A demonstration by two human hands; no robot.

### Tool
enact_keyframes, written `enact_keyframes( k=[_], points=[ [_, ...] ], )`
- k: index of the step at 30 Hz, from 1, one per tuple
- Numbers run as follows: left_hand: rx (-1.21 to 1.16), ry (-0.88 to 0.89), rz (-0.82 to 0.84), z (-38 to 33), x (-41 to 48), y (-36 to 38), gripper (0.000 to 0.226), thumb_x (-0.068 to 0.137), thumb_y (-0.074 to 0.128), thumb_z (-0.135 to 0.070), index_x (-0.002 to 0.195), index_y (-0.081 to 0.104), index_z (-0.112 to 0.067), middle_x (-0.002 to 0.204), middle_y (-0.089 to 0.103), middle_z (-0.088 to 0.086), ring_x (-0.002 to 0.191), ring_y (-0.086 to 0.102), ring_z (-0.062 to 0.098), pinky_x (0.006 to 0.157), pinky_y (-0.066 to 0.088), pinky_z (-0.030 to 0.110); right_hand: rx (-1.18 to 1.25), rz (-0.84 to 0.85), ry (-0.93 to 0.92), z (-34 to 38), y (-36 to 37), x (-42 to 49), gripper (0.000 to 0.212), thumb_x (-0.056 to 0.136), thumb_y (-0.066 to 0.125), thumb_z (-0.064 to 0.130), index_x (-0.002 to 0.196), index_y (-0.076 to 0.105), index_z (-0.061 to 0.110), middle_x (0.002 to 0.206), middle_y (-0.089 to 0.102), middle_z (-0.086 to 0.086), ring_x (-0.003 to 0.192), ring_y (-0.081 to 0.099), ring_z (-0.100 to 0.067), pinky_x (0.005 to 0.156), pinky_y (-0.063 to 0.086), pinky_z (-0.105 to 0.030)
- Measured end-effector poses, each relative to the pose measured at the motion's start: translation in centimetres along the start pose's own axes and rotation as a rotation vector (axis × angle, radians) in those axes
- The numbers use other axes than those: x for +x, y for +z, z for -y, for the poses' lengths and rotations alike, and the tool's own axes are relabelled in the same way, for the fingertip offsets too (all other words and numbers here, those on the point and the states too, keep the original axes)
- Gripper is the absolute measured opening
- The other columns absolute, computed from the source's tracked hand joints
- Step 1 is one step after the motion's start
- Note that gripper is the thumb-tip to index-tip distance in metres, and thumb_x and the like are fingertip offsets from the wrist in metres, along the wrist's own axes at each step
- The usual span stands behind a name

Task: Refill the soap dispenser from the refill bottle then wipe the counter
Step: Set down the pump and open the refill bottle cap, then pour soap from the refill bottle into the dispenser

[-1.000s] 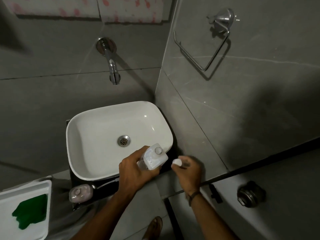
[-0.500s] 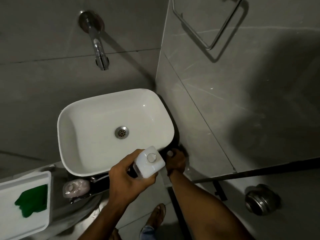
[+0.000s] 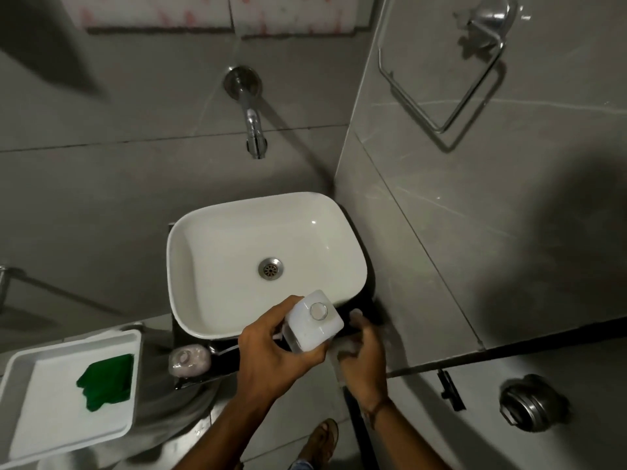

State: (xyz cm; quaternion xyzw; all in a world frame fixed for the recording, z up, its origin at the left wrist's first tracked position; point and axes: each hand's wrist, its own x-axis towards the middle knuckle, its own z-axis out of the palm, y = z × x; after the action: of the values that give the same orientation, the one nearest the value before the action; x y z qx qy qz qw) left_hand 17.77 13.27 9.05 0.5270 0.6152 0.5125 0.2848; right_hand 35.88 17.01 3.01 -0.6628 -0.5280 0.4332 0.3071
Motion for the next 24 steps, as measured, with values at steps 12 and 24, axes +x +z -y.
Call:
enact_keyframes(
  k=[12,24],
  points=[
    [-0.011,-0.103,-0.205,-2.3,-2.3,-6.5,0.072,0.05,0.103,-0.057,0.109,0.063,-0.043,0.106,0.075,-0.023,0.097,0.073,0.0,0.073,0.066,0.034,0.332,0.061,-0.25,9.9,7.0,-8.8,0.08,0.066,0.084,0.057,0.137,0.054,0.035,0.132,0.065,0.007,0.123,0.063,-0.018,0.094,0.057,-0.051],
    [-0.058,-0.208,-0.209,6.3,-7.0,-15.8,0.078,0.069,0.09,-0.072,0.136,0.059,-0.048,0.133,0.069,-0.022,0.122,0.067,0.002,0.1,0.062,0.037,0.243,0.015,-0.361,10.6,11.2,-9.9,0.079,0.054,0.098,0.023,0.121,0.06,0.037,0.123,0.068,0.014,0.116,0.065,-0.009,0.093,0.059,-0.039]
  ],
)
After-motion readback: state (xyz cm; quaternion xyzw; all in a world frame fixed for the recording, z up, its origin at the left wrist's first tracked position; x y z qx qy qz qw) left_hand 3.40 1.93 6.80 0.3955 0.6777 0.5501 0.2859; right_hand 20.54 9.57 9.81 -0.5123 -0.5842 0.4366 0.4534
